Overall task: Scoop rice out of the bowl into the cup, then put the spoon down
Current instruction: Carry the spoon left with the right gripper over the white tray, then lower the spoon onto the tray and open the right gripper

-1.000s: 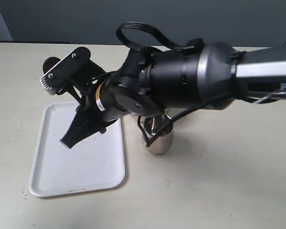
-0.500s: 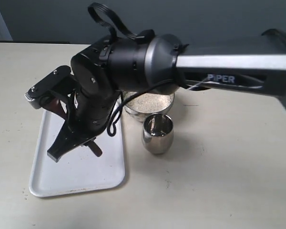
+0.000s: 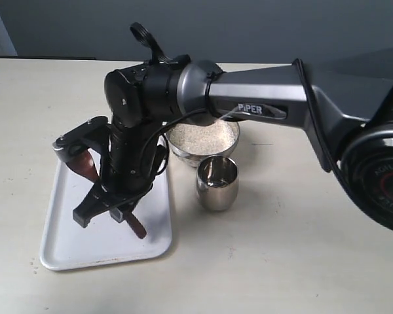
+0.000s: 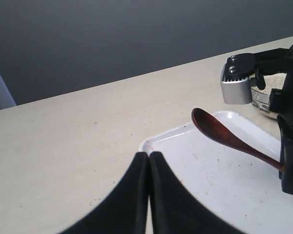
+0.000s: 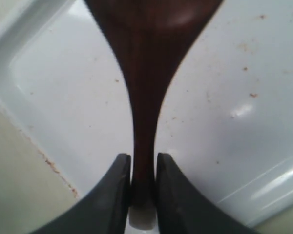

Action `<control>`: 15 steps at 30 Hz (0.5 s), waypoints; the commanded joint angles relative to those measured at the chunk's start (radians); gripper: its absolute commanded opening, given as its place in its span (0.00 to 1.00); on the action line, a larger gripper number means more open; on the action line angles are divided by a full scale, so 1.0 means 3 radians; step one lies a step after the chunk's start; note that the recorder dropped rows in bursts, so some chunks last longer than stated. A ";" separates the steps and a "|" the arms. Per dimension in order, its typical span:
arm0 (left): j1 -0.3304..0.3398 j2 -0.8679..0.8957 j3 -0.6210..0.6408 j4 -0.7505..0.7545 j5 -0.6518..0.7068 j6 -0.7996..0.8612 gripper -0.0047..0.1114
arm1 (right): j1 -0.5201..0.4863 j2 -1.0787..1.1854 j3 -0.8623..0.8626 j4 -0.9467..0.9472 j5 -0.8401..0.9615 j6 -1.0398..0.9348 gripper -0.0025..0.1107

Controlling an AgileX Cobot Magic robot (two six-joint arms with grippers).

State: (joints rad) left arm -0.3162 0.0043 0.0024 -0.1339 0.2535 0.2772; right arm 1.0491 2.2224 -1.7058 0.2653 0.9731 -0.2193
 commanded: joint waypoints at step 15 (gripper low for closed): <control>-0.0015 -0.0014 -0.0008 -0.0022 -0.0049 -0.0017 0.04 | -0.0057 0.0141 -0.0020 0.0116 0.0091 0.0125 0.01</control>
State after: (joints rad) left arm -0.3162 0.0043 0.0024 -0.1339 0.2535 0.2772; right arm 1.0371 2.2569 -1.7069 0.2958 1.0177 -0.2043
